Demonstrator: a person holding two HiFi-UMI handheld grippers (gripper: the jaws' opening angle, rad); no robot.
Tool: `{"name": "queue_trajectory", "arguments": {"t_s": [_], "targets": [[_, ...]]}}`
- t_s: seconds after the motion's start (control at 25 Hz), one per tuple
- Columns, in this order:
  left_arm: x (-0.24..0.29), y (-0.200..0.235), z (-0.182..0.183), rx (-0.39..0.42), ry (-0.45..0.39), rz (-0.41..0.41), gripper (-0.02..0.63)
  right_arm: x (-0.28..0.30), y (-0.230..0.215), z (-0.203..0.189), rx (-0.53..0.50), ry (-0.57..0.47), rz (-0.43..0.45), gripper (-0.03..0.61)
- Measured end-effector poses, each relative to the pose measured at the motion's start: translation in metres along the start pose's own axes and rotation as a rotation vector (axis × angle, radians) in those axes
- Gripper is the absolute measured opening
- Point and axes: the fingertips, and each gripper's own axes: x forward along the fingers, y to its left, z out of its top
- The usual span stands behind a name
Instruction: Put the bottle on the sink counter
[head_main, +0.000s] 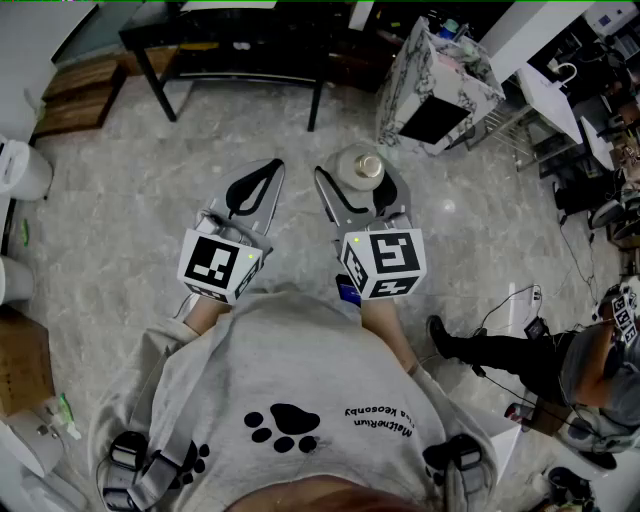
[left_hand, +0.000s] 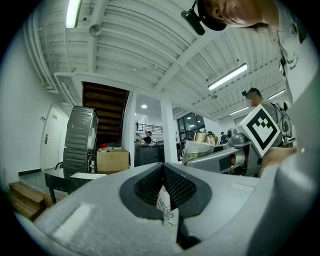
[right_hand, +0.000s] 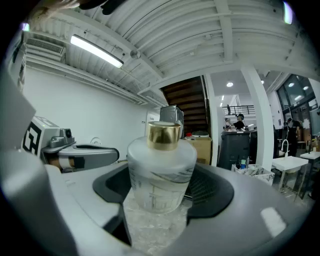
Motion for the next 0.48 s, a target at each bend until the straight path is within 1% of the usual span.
{"name": "queue_trajectory", "arguments": {"t_s": [0.36, 0.48], "targets": [[0.0067, -0.0041, -0.0001, 0.004, -0.013, 0.029, 0.003, -0.0012, -0.0077, 0.0017, -0.019, -0.016, 0.021, 0.337], [0.0084, -0.0035, -0.0011, 0.000, -0.008, 0.037, 0.003, -0.0005, -0.0087, 0.0023, 0.000, -0.019, 0.037, 0.339]]}}
